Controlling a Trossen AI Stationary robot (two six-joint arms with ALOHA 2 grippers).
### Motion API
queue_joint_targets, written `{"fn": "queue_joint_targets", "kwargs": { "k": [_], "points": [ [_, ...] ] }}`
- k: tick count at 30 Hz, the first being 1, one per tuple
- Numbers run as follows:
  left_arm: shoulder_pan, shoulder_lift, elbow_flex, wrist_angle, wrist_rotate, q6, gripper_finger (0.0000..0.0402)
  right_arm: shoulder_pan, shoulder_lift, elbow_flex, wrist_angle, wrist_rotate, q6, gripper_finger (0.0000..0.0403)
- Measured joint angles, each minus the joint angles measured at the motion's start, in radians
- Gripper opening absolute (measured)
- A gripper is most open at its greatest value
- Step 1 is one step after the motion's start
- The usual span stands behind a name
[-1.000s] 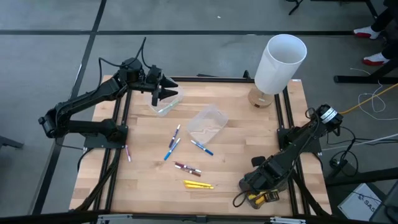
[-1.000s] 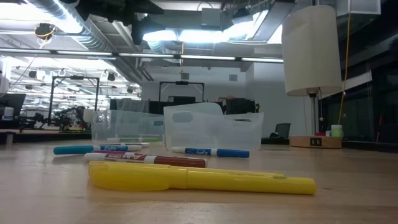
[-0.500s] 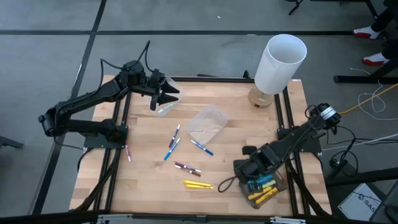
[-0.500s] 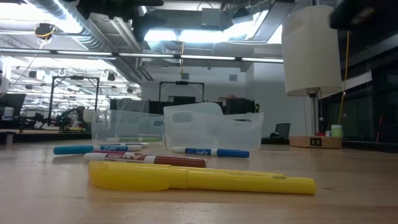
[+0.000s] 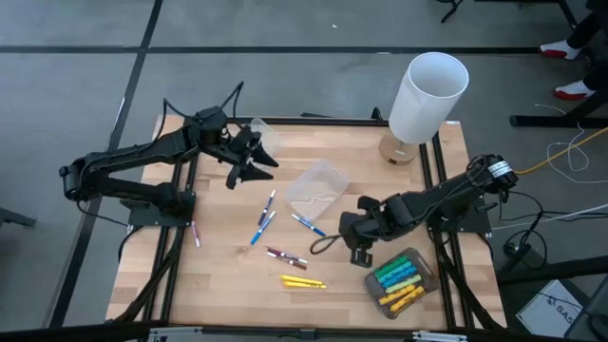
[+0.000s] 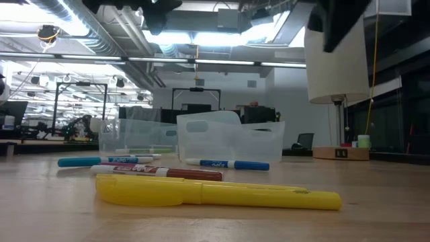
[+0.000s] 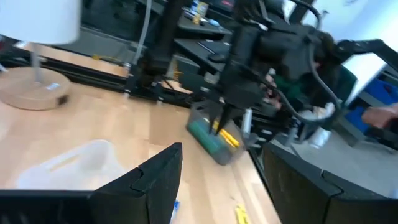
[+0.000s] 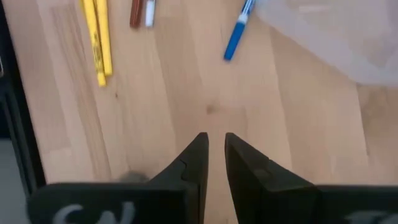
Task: Pick & Place Markers
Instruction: Put the right blue marker into the transparent bin
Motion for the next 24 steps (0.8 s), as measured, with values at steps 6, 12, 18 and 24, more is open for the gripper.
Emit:
{"fn": "queue_joint_targets", "kwargs": {
  "k": [6, 12, 18, 24],
  "points": [
    [-0.082, 0.000, 0.000, -0.001, -0.001, -0.022, 0.0216, -0.037, 0.000, 0.000, 0.051, -0.002, -0.059, 0.0054],
    [-0.132, 0.000, 0.000, -0.001, -0.015, -0.023, 0.0216, -0.047, 0.000, 0.000, 0.051, 0.000, -0.143, 0.0054],
    [-0.151, 0.000, 0.000, 0.000, -0.018, -0.086, 0.0216, -0.047, -0.006, 0.000, 0.116, -0.012, -0.222, 0.0053],
    [-0.166, 0.000, 0.000, 0.001, -0.018, -0.128, 0.0216, -0.065, -0.034, 0.000, 0.190, -0.068, -0.302, 0.0013]
  ]
}}
